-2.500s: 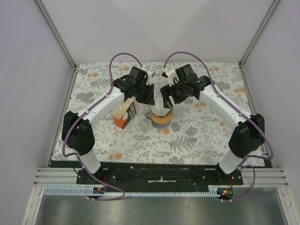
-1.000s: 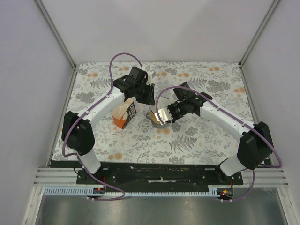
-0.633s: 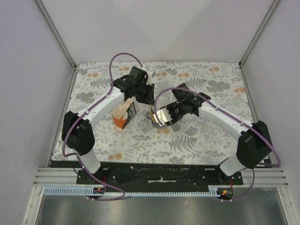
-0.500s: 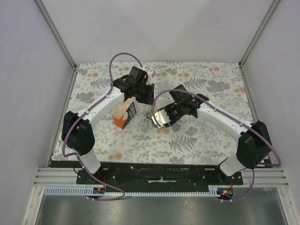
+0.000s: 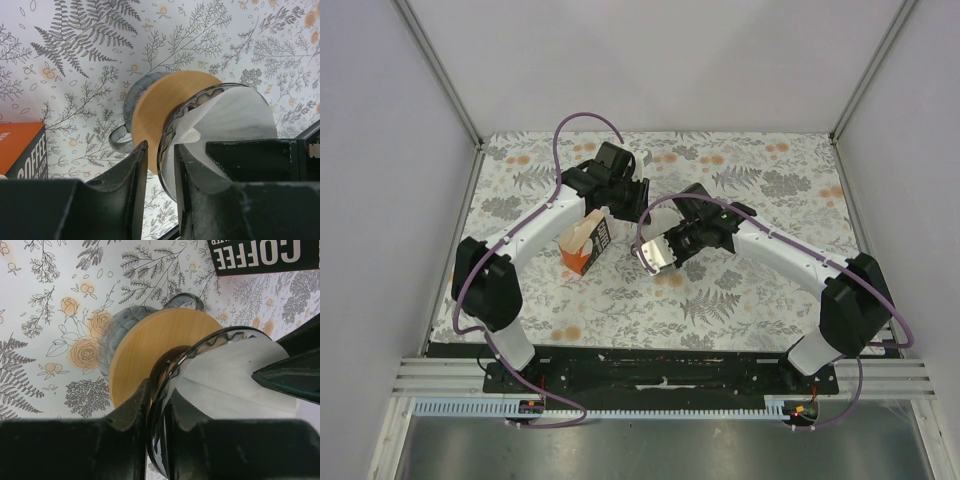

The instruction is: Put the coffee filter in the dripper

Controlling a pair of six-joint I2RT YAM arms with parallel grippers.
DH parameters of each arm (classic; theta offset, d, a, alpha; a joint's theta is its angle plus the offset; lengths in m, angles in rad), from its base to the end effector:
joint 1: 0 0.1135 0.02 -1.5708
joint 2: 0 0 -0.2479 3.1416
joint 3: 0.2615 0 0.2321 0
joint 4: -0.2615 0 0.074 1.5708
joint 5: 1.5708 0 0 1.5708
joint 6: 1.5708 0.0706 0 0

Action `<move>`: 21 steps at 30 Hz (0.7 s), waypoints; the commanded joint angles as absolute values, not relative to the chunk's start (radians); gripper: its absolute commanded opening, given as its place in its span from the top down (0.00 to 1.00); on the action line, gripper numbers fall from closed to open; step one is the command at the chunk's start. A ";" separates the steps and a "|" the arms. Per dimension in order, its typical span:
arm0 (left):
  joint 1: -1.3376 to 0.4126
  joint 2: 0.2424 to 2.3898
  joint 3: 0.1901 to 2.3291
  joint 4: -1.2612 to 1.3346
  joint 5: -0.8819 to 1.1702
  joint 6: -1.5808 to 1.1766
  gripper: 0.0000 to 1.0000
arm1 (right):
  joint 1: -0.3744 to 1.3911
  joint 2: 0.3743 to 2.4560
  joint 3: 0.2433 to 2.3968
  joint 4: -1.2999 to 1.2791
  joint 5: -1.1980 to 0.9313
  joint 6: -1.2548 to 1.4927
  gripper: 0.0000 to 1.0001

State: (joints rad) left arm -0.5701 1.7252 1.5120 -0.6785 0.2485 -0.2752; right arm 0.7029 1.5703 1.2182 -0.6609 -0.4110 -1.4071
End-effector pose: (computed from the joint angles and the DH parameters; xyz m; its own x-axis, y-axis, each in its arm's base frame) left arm 0.3100 -0.2194 0.2588 -0.8079 0.2051 -0.5525 0.4506 0.8192 -0.3549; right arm 0.2293 0.2313 0.2227 0.6384 -0.6446 -0.4207 -0.7615 -0.4494 -0.4670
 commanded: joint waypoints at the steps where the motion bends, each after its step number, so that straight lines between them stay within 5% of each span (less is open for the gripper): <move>1: -0.572 1.713 1.536 -0.661 0.267 -0.276 0.66 | 0.707 1.578 1.243 -0.681 -0.410 -1.401 0.80; 4: -0.572 1.715 1.536 -0.661 0.265 -0.276 0.66 | 0.706 1.578 1.241 -0.683 -0.408 -1.396 0.80; 7: -0.572 1.717 1.536 -0.660 0.264 -0.276 0.66 | 0.712 1.578 1.250 -0.673 -0.400 -1.367 0.54; 9: -0.572 1.715 1.536 -0.661 0.265 -0.278 0.66 | 0.719 1.577 1.255 -0.658 -0.402 -1.361 0.47; 17: -0.572 1.717 1.536 -0.658 0.270 -0.278 0.66 | 0.758 1.644 1.305 -0.621 -0.361 -1.272 0.50; 21: -0.572 1.713 1.532 -0.658 0.268 -0.278 0.66 | 0.765 1.667 1.310 -0.634 -0.331 -1.259 0.64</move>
State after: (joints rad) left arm -0.5701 1.7252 1.5120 -0.6785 0.2565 -0.2752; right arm 0.7578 1.6352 1.2823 -0.6281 -0.3725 -1.3006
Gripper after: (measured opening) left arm 0.340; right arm 0.422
